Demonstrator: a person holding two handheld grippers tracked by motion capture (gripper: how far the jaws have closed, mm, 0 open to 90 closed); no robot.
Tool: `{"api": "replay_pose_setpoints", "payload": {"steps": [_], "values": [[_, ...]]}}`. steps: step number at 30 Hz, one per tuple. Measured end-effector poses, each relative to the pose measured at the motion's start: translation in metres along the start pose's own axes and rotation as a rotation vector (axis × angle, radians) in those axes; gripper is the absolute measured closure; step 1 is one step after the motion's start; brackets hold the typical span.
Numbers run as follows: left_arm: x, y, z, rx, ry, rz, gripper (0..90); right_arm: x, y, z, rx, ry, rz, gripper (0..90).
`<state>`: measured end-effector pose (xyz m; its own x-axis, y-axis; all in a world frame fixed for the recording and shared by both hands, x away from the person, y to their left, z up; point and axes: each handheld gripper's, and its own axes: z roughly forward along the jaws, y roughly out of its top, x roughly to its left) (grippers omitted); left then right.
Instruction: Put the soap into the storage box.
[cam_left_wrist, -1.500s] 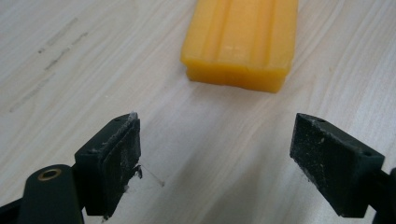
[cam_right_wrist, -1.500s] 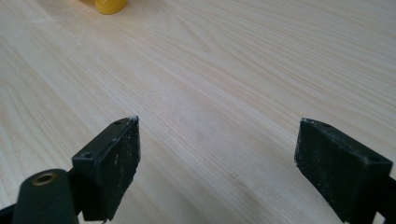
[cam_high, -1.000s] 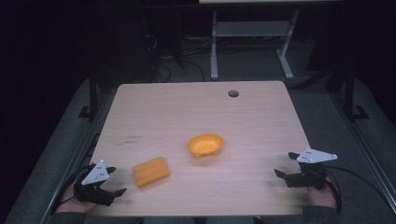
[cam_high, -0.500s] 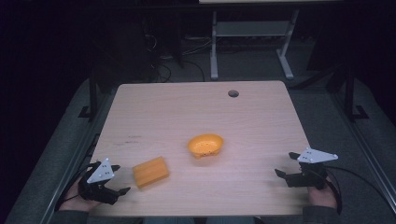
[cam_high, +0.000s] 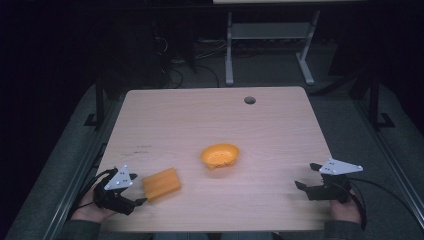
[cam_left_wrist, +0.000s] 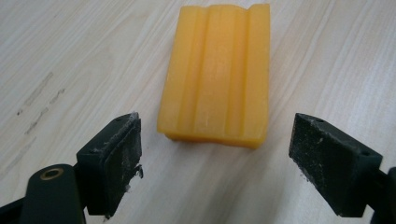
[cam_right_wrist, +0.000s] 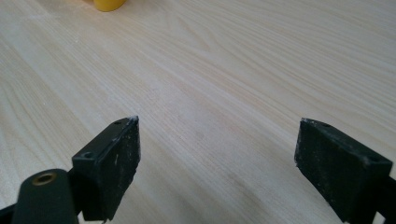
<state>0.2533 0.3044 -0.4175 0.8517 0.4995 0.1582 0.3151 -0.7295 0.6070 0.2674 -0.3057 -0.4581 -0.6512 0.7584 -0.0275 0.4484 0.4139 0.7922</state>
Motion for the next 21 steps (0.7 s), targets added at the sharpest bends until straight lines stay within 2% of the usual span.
{"api": "replay_pose_setpoints", "payload": {"steps": [5, 11, 21], "values": [[0.001, 0.007, 0.002, -0.003, 0.003, 0.021, 16.3, 0.000, 0.000, -0.001, -0.003, -0.001, -0.006, 13.7], [0.003, 0.016, 0.010, 0.014, -0.018, 0.044, 16.3, 0.001, 0.001, 0.001, 0.002, 0.004, -0.004, 13.7], [0.006, 0.025, 0.024, 0.042, -0.048, 0.054, 16.3, 0.000, 0.002, 0.002, 0.000, 0.006, -0.010, 13.7]]}}
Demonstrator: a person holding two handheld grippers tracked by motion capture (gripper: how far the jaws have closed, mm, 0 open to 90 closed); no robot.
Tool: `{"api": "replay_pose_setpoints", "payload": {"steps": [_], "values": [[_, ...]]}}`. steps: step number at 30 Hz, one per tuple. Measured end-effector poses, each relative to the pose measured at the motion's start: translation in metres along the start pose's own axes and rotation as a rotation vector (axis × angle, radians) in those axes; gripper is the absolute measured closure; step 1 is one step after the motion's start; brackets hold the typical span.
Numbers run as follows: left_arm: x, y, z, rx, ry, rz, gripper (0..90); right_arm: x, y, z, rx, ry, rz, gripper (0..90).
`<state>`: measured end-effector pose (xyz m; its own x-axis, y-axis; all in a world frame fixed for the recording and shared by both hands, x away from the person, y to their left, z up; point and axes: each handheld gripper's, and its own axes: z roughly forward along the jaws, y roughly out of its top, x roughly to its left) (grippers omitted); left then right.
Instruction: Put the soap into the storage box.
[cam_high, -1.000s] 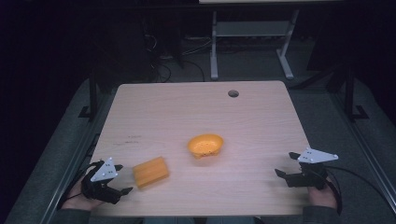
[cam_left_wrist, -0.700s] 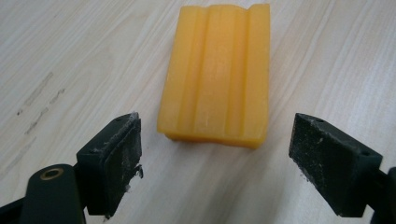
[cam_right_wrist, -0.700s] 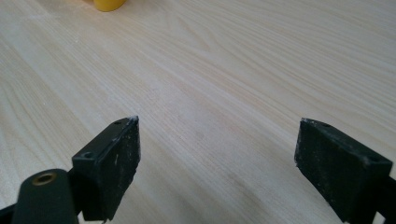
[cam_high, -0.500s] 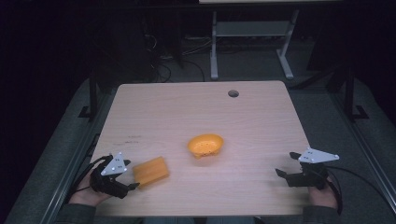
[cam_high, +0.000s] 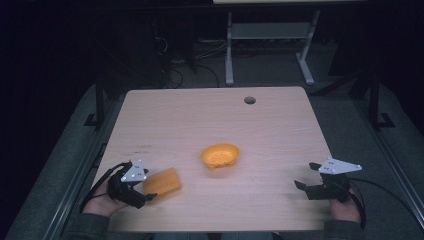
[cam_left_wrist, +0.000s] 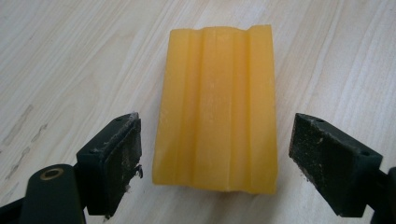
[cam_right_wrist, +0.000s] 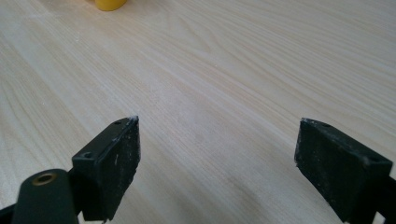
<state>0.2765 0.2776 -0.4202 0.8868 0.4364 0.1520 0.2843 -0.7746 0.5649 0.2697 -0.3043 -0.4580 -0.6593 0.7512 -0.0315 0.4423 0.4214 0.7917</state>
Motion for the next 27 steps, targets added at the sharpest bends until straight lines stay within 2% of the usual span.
{"api": "replay_pose_setpoints", "payload": {"steps": [9, 16, 21, 27], "values": [[0.001, 0.011, 0.012, 0.015, -0.024, 0.015, 16.3, 0.000, 0.000, 0.001, 0.007, 0.003, -0.006, 13.7], [0.004, 0.019, 0.021, 0.045, -0.045, 0.027, 16.3, -0.001, 0.000, 0.001, 0.009, 0.003, -0.004, 13.7], [0.006, 0.022, 0.026, 0.052, -0.053, 0.024, 16.3, -0.001, 0.000, 0.001, 0.009, 0.004, -0.005, 13.7], [0.006, 0.025, 0.036, 0.101, -0.058, 0.031, 16.3, -0.001, 0.001, 0.002, 0.011, 0.008, -0.014, 13.7]]}}
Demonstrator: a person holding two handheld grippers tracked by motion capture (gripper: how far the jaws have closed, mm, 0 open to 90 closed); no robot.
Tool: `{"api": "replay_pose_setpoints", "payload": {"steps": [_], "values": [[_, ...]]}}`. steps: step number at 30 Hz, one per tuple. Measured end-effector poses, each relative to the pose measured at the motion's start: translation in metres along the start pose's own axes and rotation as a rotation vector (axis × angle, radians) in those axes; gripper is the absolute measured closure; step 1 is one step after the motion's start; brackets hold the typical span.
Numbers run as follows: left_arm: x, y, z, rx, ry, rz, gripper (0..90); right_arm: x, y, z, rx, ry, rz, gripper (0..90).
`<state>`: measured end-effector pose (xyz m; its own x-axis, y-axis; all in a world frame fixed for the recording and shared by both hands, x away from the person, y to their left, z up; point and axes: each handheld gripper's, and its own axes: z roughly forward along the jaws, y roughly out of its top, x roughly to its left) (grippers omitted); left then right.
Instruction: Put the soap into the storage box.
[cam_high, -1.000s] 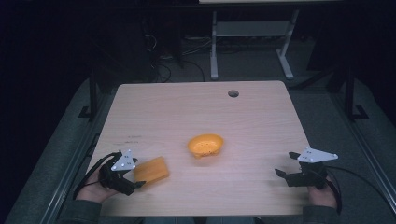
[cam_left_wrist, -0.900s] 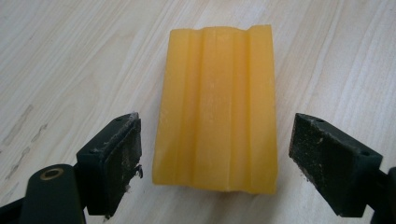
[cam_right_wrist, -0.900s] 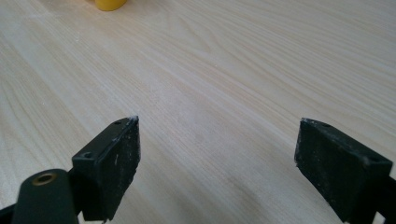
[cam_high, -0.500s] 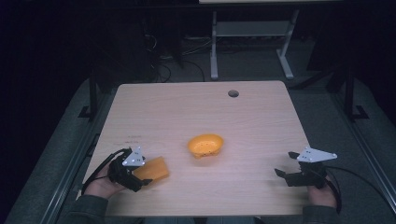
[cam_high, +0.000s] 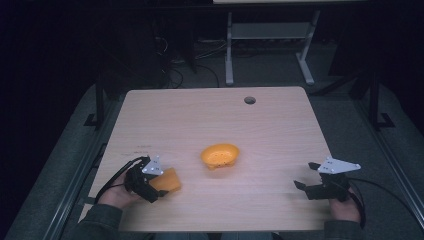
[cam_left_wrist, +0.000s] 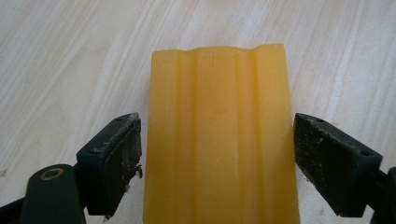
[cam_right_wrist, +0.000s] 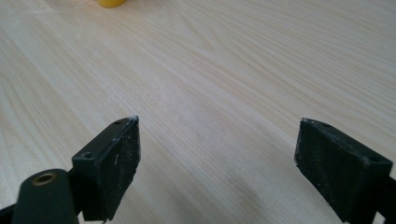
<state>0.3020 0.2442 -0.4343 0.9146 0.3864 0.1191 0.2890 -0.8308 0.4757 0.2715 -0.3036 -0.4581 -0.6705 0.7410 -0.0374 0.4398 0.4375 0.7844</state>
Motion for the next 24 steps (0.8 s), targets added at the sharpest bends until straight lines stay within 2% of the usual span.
{"api": "replay_pose_setpoints", "payload": {"steps": [12, 15, 16, 19, 24], "values": [[0.001, 0.001, 0.012, 0.043, -0.010, -0.004, 16.1, 0.001, 0.002, 0.003, 0.012, 0.003, -0.011, 13.7], [0.001, 0.001, 0.014, 0.055, -0.023, -0.018, 16.5, 0.001, 0.002, 0.003, 0.010, 0.004, -0.008, 13.7], [0.002, 0.001, 0.014, 0.056, -0.025, -0.012, 17.2, 0.001, 0.002, 0.003, 0.009, 0.004, -0.011, 13.7], [0.003, 0.000, 0.015, 0.052, -0.041, -0.028, 18.9, 0.002, 0.002, 0.003, 0.011, 0.006, -0.009, 13.7], [0.004, 0.000, 0.015, 0.050, -0.056, -0.032, 19.3, 0.001, 0.002, 0.003, 0.011, 0.007, -0.013, 13.7]]}}
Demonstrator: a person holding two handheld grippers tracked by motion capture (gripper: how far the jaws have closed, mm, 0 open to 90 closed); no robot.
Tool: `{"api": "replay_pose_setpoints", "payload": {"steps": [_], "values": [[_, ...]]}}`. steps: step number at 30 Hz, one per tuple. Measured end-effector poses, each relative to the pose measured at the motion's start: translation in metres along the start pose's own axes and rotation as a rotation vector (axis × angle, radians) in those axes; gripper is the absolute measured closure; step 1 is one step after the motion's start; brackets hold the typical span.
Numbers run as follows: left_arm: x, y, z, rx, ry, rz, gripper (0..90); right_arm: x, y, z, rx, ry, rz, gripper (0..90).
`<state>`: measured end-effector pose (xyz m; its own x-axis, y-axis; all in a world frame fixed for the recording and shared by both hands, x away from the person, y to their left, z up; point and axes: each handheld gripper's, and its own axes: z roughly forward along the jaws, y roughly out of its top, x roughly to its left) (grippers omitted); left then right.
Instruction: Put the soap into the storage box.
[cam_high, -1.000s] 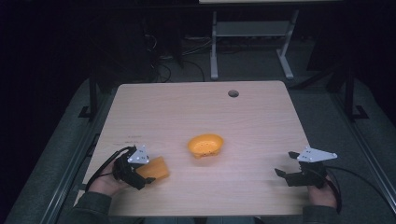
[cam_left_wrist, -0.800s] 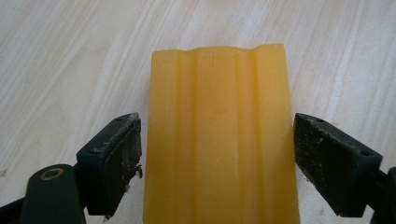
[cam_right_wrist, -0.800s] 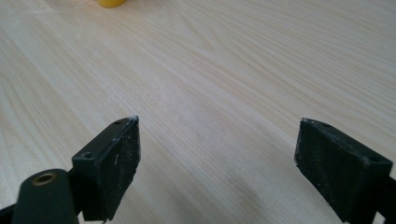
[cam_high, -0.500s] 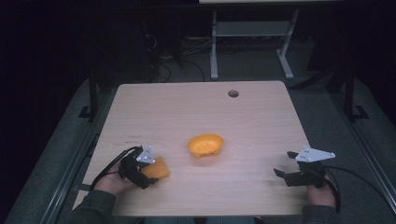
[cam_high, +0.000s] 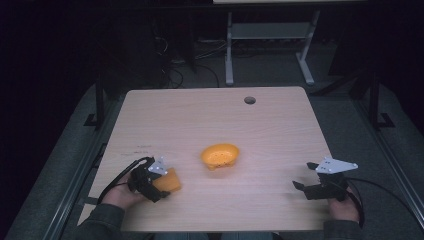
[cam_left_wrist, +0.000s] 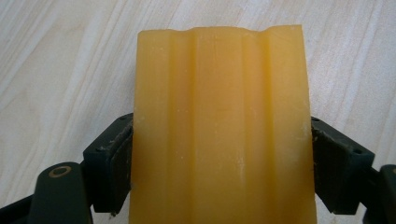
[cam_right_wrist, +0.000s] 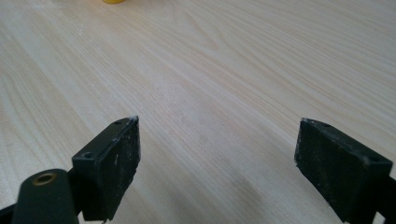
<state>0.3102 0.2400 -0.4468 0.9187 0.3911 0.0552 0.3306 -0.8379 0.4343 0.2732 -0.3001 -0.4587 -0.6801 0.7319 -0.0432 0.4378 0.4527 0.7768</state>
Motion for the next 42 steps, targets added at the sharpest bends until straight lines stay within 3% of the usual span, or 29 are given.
{"api": "replay_pose_setpoints", "payload": {"steps": [16, 24, 42], "values": [[0.002, 0.000, -0.001, -0.002, -0.009, -0.001, 20.6, 0.000, 0.000, 0.000, 0.000, -0.002, -0.002, 13.7], [0.000, 0.001, -0.011, -0.046, 0.013, 0.001, 20.8, -0.001, -0.002, -0.002, -0.010, -0.005, 0.010, 13.7], [0.004, 0.025, -0.022, -0.038, 0.001, 0.037, 20.7, -0.002, -0.004, -0.007, -0.033, -0.036, 0.051, 13.7]]}}
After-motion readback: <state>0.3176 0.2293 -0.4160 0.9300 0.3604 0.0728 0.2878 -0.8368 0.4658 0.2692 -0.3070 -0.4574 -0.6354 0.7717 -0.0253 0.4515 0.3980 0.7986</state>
